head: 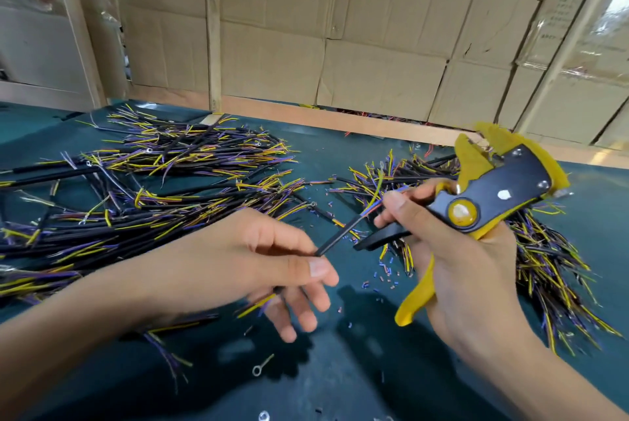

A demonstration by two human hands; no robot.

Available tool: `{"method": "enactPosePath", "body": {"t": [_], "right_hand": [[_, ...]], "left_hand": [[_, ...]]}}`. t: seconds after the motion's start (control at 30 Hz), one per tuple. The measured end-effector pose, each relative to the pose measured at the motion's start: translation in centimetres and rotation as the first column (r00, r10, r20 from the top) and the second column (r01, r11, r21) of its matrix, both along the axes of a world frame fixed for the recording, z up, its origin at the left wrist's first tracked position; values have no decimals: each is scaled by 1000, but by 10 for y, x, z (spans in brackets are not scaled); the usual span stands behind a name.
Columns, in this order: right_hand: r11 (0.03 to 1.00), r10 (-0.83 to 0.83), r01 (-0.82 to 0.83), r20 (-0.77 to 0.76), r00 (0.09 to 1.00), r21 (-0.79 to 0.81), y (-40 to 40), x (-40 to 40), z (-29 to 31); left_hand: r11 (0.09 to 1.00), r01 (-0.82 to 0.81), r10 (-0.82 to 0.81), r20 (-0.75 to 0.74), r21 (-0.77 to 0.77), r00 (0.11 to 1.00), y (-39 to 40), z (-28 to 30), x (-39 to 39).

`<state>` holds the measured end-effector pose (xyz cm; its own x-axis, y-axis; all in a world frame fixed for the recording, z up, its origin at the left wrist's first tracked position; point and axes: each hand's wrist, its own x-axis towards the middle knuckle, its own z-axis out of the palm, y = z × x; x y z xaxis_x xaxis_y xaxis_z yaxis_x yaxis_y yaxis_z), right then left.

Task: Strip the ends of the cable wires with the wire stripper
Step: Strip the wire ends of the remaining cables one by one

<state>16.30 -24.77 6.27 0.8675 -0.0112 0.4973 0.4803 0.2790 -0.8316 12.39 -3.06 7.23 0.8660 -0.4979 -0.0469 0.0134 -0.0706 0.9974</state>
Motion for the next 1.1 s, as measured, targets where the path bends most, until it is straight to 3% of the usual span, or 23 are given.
{"method": "enactPosePath", "body": {"t": [0.2, 0.23, 0.37, 0.53, 0.63, 0.97, 1.1], "right_hand": [[997, -48, 48, 7, 999, 59, -5, 9, 2], [997, -56, 56, 6, 998, 44, -5, 9, 1], [999, 22, -25, -58, 998, -45, -1, 4, -1], [933, 334, -347, -139, 932, -89, 15, -12, -7], [901, 412, -426, -144, 900, -83, 20, -19, -9], [910, 379, -402, -185, 907, -107, 15, -18, -3], [902, 394, -423, -234, 889, -88, 14, -17, -1]], "left_hand": [[963, 78, -114, 127, 258, 985, 12, 8, 3], [971, 62, -94, 131, 229, 987, 13, 8, 4], [987, -50, 52, 8, -149, 999, 14, 3, 8], [935, -171, 159, -66, -311, 985, 6, 3, 7], [923, -190, 183, -55, -336, 982, 0, 0, 5], [954, -203, 232, 114, -222, 966, -5, 2, 0], [963, -189, 213, 111, -194, 971, -3, 3, 1]]}}
